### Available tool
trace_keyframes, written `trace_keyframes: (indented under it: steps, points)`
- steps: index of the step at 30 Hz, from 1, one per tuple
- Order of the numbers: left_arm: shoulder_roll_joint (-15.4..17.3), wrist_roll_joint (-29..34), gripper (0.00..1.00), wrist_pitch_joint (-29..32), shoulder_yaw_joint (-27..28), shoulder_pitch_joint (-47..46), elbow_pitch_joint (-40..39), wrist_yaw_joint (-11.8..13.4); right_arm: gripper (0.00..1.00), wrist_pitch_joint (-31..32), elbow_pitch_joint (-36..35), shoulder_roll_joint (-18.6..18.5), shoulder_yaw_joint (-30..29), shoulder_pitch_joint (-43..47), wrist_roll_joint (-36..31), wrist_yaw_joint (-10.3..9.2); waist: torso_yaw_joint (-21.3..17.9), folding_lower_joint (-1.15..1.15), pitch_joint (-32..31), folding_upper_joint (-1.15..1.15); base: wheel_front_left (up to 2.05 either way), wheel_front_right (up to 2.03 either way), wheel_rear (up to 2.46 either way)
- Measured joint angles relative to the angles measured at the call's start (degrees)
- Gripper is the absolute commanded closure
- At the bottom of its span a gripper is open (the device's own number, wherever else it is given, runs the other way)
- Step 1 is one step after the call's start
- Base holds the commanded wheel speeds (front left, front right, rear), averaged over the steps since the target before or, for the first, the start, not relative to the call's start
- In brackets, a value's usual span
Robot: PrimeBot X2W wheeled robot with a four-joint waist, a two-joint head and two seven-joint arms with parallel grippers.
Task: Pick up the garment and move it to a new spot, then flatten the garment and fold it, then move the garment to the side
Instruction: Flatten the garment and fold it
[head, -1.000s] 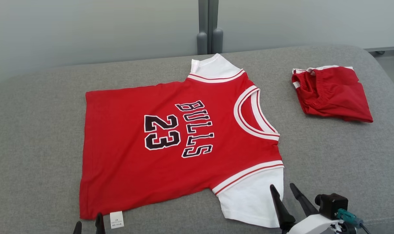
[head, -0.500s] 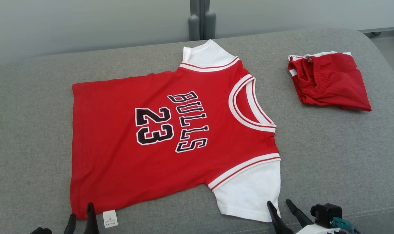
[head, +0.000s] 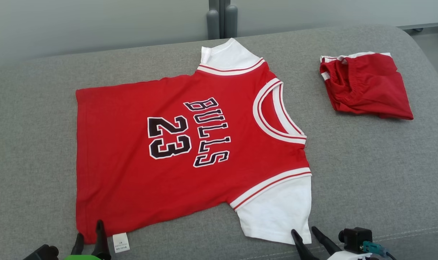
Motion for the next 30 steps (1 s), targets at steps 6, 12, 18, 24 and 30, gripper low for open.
trace_keyframes:
  steps: [6, 12, 18, 24, 30]
  points:
    - [0.0, -0.6, 0.00, 0.0, 0.0, -1.2, 2.0, 0.0, 0.33, 0.2, 1.5, -0.1, 1.2, -1.7, 0.0, 0.51, 0.0, 0.00, 0.2, 0.00, 0.00, 0.00, 0.00]
    - [0.0, -0.9, 0.73, -0.1, 0.0, -2.6, 4.3, -0.1, 0.71, 0.5, 2.8, -0.1, 2.2, -3.2, -0.1, 0.71, 0.0, 0.00, 0.3, 0.00, 0.00, 0.00, 0.00]
    - [-0.1, -1.0, 1.00, -0.5, 0.1, -3.1, 5.5, -0.3, 1.00, 0.4, 3.5, 0.1, 2.7, -4.3, 0.0, 1.25, -0.1, 0.00, 0.4, 0.00, 0.00, 0.00, 0.00]
    - [-0.2, -1.3, 1.00, -1.5, 1.2, -3.1, 5.6, -0.8, 1.00, -0.3, 3.1, 0.1, 1.9, -5.0, 0.4, 1.56, -0.2, 0.00, 0.4, 0.00, 0.00, 0.00, 0.00]
    - [0.0, -1.3, 1.00, -2.0, 1.9, -3.1, 4.4, -1.9, 1.00, -1.2, 1.5, -0.5, 0.8, -6.7, 0.6, 1.57, -0.3, 0.00, 0.3, 0.00, 0.00, 0.00, 0.00]
